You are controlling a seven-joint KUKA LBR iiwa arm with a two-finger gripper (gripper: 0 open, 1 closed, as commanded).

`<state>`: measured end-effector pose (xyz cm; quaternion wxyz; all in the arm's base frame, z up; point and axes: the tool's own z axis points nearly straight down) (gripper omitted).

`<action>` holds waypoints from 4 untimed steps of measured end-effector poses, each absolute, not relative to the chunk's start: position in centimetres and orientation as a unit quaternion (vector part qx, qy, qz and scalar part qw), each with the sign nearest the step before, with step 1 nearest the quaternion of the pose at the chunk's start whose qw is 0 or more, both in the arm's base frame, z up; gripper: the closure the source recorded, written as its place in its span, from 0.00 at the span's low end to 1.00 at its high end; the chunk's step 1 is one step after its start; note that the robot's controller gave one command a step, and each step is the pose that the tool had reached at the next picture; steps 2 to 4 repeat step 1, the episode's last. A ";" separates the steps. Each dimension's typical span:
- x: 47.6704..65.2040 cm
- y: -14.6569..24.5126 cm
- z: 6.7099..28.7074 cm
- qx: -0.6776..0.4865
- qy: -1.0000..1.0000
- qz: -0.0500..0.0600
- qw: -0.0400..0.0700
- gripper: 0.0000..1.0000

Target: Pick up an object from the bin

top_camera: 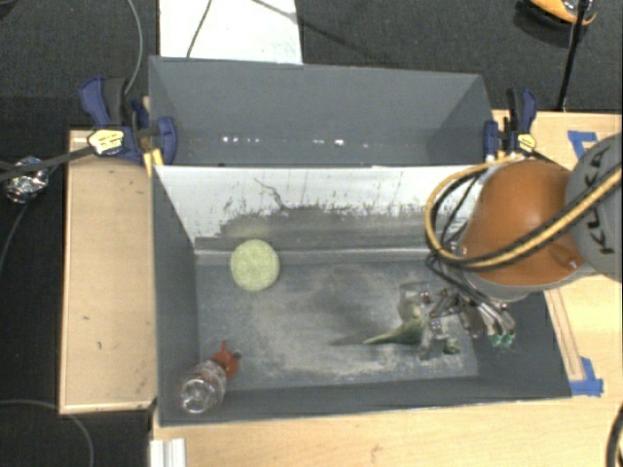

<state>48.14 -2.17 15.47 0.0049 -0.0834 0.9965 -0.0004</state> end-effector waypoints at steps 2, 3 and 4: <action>49.7 -3.5 21.3 -0.131 0.991 -0.001 0.006 1.00; 49.7 -3.5 21.3 -0.131 0.991 -0.001 0.006 1.00; 49.7 -3.5 21.3 -0.131 0.991 -0.001 0.006 1.00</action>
Offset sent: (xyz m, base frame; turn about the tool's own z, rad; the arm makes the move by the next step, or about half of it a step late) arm 0.0228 -0.0572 -0.0847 -0.1578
